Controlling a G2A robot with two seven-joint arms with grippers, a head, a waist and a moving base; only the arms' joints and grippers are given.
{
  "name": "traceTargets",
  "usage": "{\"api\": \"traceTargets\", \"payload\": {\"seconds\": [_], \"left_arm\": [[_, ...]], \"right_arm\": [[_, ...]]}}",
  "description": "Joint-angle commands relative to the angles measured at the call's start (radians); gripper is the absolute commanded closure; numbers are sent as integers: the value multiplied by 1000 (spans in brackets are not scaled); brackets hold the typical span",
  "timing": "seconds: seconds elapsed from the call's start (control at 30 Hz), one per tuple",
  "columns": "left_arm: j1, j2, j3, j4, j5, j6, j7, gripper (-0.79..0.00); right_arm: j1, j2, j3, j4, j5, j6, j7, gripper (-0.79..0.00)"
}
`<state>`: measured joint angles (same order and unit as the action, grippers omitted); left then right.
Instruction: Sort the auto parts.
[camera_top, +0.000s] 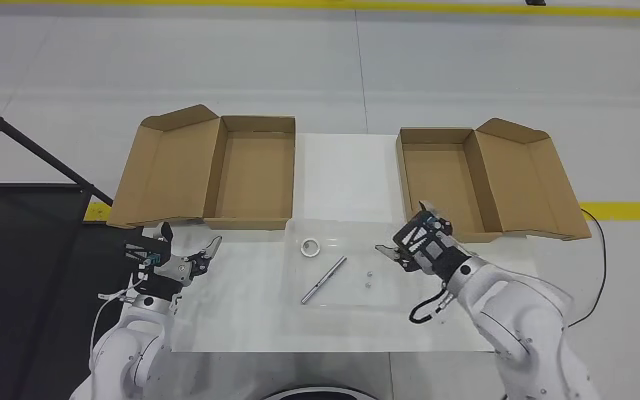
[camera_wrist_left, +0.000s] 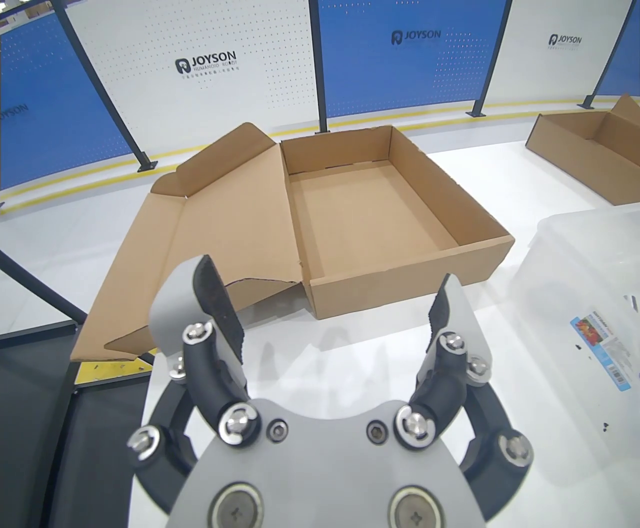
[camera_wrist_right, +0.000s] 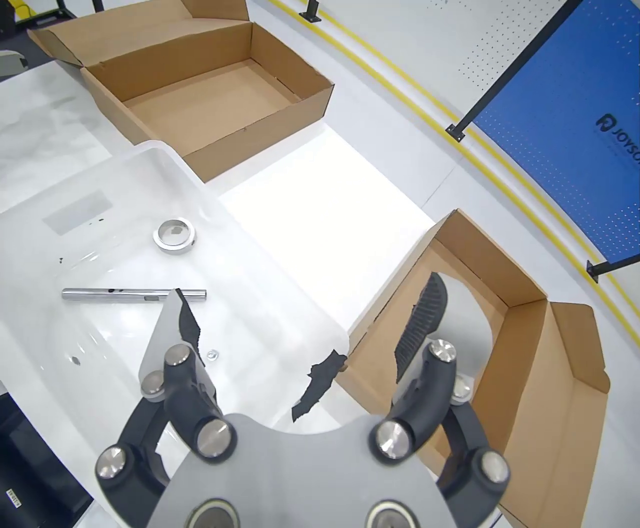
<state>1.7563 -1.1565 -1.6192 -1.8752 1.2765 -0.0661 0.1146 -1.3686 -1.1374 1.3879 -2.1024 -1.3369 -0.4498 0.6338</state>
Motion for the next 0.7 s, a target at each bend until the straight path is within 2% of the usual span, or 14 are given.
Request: {"api": "traceTargets", "payload": {"seconds": [0.0,0.23,0.47,0.5,0.57,0.67], "left_arm": [[0,0,0,0,0,0,0,-785],[0,0,0,0,0,0,0,-785],[0,0,0,0,0,0,0,-785],[0,0,0,0,0,0,0,-785],[0,0,0,0,0,0,0,-785],[0,0,0,0,0,0,0,-785]], "right_arm": [[-1,0,1,0,0,0,-1,-785],[-2,2,-22,2,-26,-32,1,-785],[53,-1,-128,16,-57,-72,251,-785],[64,-2,-141,27,-45,-86,280,-723],[89,-4,-160,52,-18,-93,323,-668],[127,-7,-187,93,35,-120,383,-659]]}}
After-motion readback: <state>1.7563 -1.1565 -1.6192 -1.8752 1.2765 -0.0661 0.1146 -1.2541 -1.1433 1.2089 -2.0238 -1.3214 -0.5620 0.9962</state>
